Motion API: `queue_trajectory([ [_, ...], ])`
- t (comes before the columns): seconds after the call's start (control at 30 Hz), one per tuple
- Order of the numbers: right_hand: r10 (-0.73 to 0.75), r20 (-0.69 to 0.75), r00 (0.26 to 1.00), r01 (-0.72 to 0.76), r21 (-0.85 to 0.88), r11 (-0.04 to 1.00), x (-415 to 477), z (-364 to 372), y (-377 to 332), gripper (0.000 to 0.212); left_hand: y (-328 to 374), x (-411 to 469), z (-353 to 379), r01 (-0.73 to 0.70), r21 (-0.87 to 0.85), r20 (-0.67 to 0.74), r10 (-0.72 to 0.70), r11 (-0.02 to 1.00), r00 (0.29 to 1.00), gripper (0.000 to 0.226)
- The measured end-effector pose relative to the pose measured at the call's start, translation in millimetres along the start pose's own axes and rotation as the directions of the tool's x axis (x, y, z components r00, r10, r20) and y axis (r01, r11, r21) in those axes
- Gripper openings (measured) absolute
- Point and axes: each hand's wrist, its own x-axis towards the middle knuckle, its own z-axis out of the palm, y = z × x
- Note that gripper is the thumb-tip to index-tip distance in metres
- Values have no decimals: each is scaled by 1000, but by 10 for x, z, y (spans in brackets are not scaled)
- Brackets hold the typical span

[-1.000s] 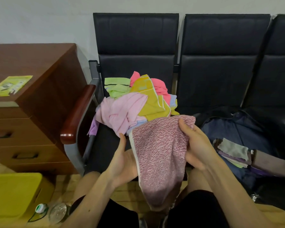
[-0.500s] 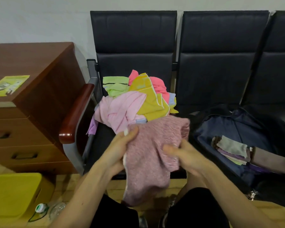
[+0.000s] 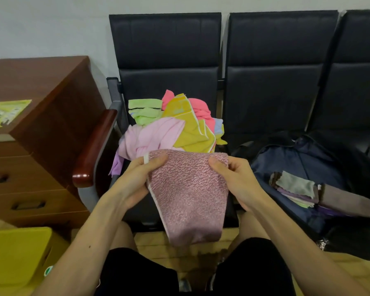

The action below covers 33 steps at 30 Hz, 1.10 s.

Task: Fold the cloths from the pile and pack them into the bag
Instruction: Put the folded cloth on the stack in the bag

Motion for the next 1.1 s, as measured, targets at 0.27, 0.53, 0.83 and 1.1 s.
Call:
queue_trajectory([
  [0.27, -154, -139, 978, 117, -247, 962, 97, -55, -256, 34, 110, 34, 48, -100, 164, -73, 113, 981, 991, 72],
  [0.53, -201, 117, 973, 232, -502, 833, 272, -214, -430, 64, 476, 18, 60, -135, 358, 39, 130, 924, 991, 49],
  [0.83, -143, 131, 981, 194, -708, 679, 340, -259, -556, 40, 570, 68, -75, -232, 749, 154, 177, 620, 972, 35],
  [1.1, 69, 90, 994, -43, -255, 966, 337, -283, -431, 38, 435, 139, -109, -284, 837, 158, 290, 467, 944, 13],
])
